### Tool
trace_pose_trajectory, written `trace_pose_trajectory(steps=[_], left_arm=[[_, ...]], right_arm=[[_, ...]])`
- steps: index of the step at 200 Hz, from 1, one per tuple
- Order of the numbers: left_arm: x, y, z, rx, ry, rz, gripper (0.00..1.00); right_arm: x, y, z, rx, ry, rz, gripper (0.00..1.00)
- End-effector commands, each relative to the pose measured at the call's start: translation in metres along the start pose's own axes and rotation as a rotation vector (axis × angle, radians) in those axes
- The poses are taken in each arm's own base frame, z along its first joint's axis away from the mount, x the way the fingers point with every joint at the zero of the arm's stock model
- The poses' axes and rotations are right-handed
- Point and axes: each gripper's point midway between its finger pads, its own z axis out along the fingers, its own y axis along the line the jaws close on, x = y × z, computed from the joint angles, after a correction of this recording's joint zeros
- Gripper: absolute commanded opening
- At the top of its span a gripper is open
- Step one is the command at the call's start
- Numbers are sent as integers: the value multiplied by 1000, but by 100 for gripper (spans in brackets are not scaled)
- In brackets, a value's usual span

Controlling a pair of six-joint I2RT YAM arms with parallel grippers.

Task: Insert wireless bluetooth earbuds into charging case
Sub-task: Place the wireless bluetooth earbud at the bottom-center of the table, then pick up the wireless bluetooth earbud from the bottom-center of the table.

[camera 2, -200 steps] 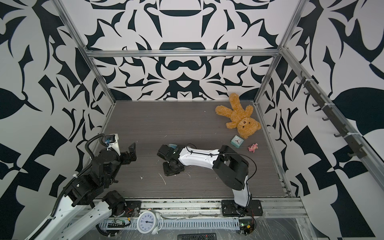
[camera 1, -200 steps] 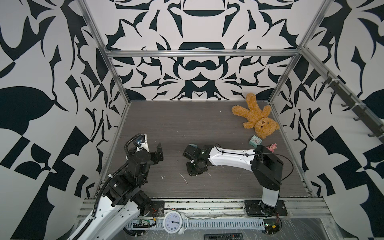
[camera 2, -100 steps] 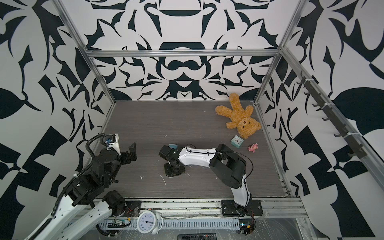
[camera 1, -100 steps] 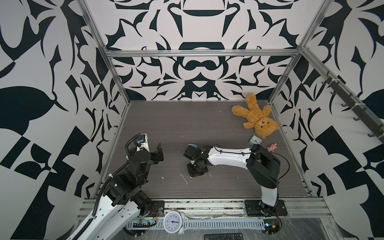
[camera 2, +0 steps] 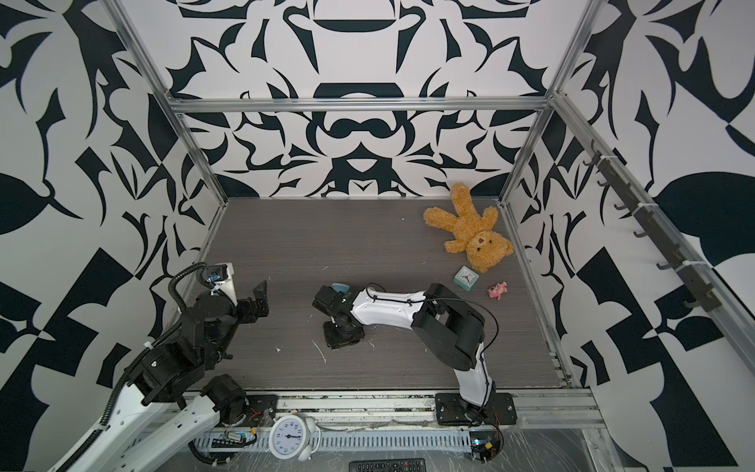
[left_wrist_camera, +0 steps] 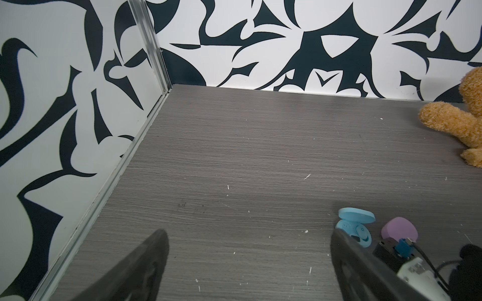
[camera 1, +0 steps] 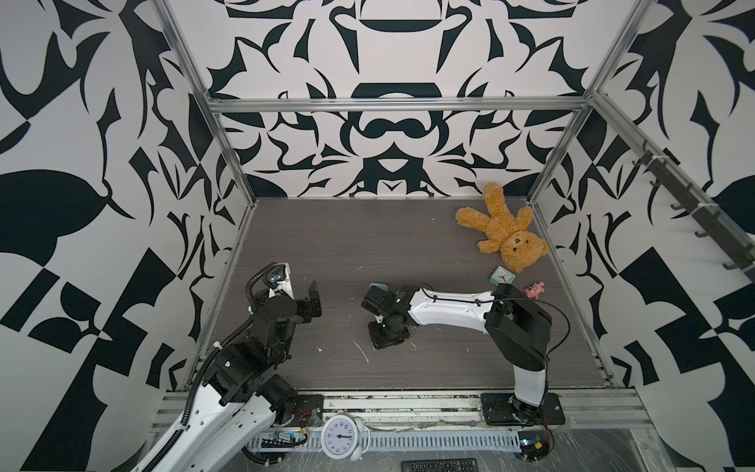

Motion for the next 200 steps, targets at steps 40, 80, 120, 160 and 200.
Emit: trace_pose_trajectory(steps=[40, 80, 120, 160, 200], left_arm=[[-3, 0, -2, 7, -6, -19, 99], [-3, 0, -2, 6, -6, -19, 99], [-2, -1, -1, 7, -3, -18, 99], [-3, -1, -1, 9, -4, -18, 99], [-4, -1, -2, 11, -9, -22, 99]], right_arm=[[-2, 5, -7, -40, -33, 36, 25], [-1, 5, -3, -43, -25, 46, 23], [-5, 3, -6, -33, -47, 61, 16], [-16, 6, -22, -25, -112, 87, 12], [-33, 9, -43, -4, -197, 102, 11]])
